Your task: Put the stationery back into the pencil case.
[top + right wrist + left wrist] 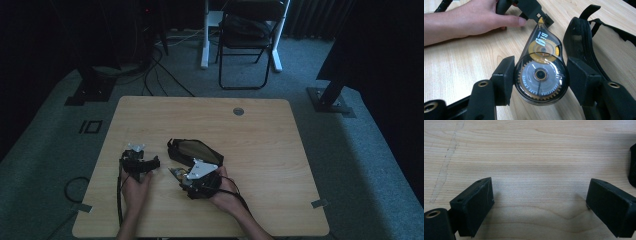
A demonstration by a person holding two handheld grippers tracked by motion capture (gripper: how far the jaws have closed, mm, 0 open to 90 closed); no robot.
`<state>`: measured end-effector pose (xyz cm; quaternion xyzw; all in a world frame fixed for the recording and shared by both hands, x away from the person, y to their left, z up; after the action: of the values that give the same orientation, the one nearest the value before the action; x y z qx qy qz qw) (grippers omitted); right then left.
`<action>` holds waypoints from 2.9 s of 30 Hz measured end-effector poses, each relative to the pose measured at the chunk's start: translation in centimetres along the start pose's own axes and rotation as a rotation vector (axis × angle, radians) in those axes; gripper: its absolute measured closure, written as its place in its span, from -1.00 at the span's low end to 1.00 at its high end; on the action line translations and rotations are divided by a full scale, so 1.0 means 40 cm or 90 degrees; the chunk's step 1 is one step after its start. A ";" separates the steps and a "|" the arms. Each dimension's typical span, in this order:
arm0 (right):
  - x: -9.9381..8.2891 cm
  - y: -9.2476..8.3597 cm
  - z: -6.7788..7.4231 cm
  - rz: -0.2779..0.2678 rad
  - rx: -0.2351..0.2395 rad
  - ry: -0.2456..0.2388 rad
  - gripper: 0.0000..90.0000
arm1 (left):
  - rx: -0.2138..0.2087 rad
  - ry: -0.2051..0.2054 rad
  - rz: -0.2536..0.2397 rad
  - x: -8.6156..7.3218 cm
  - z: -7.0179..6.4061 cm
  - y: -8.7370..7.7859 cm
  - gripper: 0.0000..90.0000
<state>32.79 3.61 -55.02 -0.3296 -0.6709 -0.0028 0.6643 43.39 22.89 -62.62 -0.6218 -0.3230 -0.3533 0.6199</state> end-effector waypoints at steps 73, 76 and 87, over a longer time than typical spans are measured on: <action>0.099 -0.078 -0.105 -0.062 -0.058 0.000 -0.07 | 0.000 0.000 0.000 0.000 0.000 0.000 -0.83; 0.098 -0.079 -0.110 -0.062 -0.060 0.000 -0.07 | 0.000 0.000 0.000 0.000 0.000 0.000 -0.83; 0.093 -0.075 -0.139 -0.061 -0.072 0.014 -0.07 | 0.000 0.001 0.001 0.000 0.000 0.000 -0.83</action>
<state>36.78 0.45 -49.73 -0.3341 -0.6776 -0.0761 0.6508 43.38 22.89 -62.63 -0.6218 -0.3224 -0.3533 0.6202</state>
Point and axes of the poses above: each handheld gripper's, and its own axes: y roughly forward along the jaws, x roughly out of its top, z roughly to its left, the point moved 10 cm from there along y, roughly forward along the jaws, and after that the axes turned 12 degrees about -z, right-handed, at the moved point
